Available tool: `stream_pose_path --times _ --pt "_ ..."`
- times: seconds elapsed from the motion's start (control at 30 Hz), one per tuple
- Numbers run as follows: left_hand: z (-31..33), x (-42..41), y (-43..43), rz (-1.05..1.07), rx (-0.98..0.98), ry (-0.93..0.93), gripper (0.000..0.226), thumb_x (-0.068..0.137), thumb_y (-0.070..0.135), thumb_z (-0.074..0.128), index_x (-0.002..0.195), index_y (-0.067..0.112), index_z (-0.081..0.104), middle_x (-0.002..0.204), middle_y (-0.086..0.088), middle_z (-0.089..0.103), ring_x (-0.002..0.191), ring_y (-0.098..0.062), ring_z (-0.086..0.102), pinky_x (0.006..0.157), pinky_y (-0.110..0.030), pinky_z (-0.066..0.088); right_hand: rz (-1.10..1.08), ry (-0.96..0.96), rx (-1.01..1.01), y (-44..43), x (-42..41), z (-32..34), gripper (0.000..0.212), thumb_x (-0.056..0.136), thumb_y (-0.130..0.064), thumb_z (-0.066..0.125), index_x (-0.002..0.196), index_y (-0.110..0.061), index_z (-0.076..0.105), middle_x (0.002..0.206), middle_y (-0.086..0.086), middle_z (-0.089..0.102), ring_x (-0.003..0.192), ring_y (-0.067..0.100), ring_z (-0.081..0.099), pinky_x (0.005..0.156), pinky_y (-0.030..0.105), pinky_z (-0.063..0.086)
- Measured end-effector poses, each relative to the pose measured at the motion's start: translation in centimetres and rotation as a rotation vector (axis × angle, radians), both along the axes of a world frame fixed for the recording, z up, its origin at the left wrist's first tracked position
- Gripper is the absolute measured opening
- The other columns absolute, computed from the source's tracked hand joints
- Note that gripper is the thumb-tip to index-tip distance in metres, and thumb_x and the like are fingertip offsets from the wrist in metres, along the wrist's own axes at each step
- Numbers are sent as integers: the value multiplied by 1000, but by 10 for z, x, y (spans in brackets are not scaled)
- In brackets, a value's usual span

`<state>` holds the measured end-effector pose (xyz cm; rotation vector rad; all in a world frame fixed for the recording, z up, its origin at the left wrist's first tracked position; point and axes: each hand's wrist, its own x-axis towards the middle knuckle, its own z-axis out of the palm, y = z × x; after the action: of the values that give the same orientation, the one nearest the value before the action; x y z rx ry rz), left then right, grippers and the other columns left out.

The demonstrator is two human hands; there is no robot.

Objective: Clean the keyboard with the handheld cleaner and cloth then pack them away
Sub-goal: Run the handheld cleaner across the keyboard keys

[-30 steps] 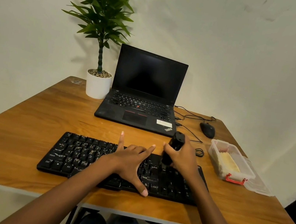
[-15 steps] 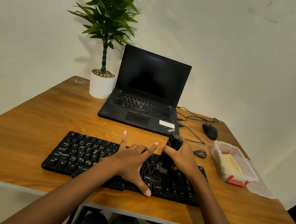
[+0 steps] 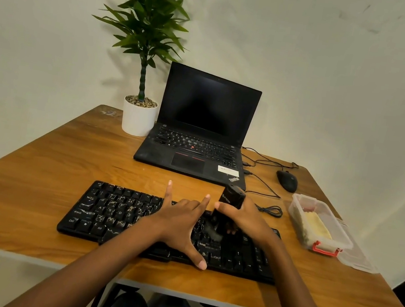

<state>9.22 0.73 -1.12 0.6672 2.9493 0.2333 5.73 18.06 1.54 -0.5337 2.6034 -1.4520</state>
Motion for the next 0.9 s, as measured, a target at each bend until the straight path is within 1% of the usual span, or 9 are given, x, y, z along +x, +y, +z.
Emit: stream_pose_path --times 0.1,0.2,0.27,0.4,0.53,0.67,0.73,0.8,0.9 --pt "1 0 0 2 0 -7 135 61 78 60 144 15 -25 158 -5 7 145 -22 5 94 -65 -30 -20 7 38 2 -6 7 31 85 -27 64 108 -21 45 97 0 57 88 17 59 64 26 53" --pt "1 0 0 1 0 -13 134 61 78 59 144 14 -24 158 -5 6 145 -22 3 94 -66 -30 59 -6 26 -3 -8 8 33 83 -27 66 107 -26 44 96 -7 56 89 13 58 64 17 48" --pt "1 0 -1 4 -1 -15 134 61 78 60 144 14 -25 158 -5 6 145 -21 2 94 -66 -30 132 -117 85 4 -10 17 31 82 -24 67 104 -27 45 98 -4 58 87 12 61 62 18 51" --pt "0 0 -1 6 8 -22 135 61 78 60 144 15 -25 158 -5 7 145 -21 3 93 -65 -32 210 -210 307 16 -21 39 39 79 -22 70 110 -22 46 106 7 59 92 22 63 62 26 56" --pt "-1 -1 -1 6 10 -20 135 60 79 59 145 14 -23 157 -6 10 145 -20 5 93 -65 -32 299 -203 305 7 -24 40 31 78 -13 70 102 -24 53 102 2 62 91 17 64 65 26 57" --pt "-1 -1 -1 7 0 -19 134 61 79 59 145 14 -23 158 -5 6 145 -20 2 92 -64 -33 322 -305 460 11 -30 56 39 78 -10 70 113 -12 52 109 10 60 100 27 63 74 34 56" --pt "-2 -2 -2 -1 15 -18 133 60 79 60 146 17 -21 157 -5 9 145 -21 4 92 -64 -33 325 -267 417 4 -29 53 43 77 -8 70 117 -8 52 110 10 61 100 25 63 75 34 57" --pt "-3 -3 -2 -4 26 -18 133 59 80 60 147 19 -19 157 -4 12 145 -20 5 92 -64 -33 327 -262 369 2 -30 47 44 77 -7 71 117 -8 54 111 9 62 100 24 63 74 32 57" --pt "-4 -3 -2 6 5 -21 135 59 80 59 145 14 -23 158 -4 7 145 -19 2 93 -65 -32 348 -343 466 11 -35 57 46 75 -9 73 117 -9 54 114 12 61 102 28 63 76 35 58"
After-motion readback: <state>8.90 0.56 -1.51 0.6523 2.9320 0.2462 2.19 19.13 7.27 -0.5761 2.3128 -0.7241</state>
